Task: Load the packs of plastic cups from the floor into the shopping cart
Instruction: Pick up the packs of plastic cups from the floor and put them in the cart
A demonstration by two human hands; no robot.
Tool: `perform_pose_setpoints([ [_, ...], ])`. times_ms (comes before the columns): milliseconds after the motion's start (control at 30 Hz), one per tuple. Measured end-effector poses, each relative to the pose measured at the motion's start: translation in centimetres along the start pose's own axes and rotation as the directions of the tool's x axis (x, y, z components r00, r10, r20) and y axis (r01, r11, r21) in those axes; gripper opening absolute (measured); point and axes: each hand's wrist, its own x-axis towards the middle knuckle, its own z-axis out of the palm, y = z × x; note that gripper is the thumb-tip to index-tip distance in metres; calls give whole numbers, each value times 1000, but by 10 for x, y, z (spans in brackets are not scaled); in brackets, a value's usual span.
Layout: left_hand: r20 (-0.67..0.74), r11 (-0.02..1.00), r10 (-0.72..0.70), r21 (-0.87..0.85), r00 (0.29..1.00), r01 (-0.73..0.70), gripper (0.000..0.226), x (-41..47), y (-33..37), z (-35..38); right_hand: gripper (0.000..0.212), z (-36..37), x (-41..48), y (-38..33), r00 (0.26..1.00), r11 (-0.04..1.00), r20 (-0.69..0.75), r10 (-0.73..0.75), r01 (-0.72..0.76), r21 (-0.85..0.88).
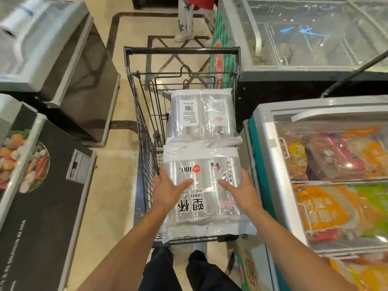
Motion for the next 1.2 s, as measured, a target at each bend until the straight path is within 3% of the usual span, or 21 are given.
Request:
perform_pose_setpoints([
  [100, 41, 999, -19, 30, 999, 17, 141, -3, 8, -9, 129, -3, 0, -5, 999, 998, -11, 41, -41, -49],
  [233, 32, 993, 46, 108, 998, -49, 131, -12, 17, -27, 127, -14, -5, -21, 998, 982, -60, -15, 4, -186],
  [333, -27, 969, 136, 213, 990, -127, 111, -23, 24, -46, 104, -20, -13, -49, 974, 904, -80, -211, 163, -395],
  [433, -114, 902, 246, 390, 962, -185, 97, -35, 27, -70, 89, -16, -22, -88, 893, 722, 14, -449, 372, -583],
  [567, -229, 720, 400, 678, 887, -150, 89, -68, 23, -112, 76, 9, -39, -141, 688, 347, 246, -683, 602, -719],
  [700, -358, 633, 418, 774, 835, 15, 81, -128, 4, -165, 61, 53, -80, -189, 428, 25, 442, -788, 740, -672],
  [800, -468, 637, 350, 754, 812, 160, 74, -178, -20, -196, 59, 88, -120, -218, 300, -102, 531, -792, 793, -600],
  [967, -643, 698, 110, 593, 758, 402, 75, -277, -83, -231, 61, 154, -206, -244, 44, -292, 647, -761, 867, -403],
  [1200, -815, 742, -194, 243, 547, 625, 73, -416, -177, -215, 67, 235, -327, -205, -240, -461, 754, -611, 882, -94],
])
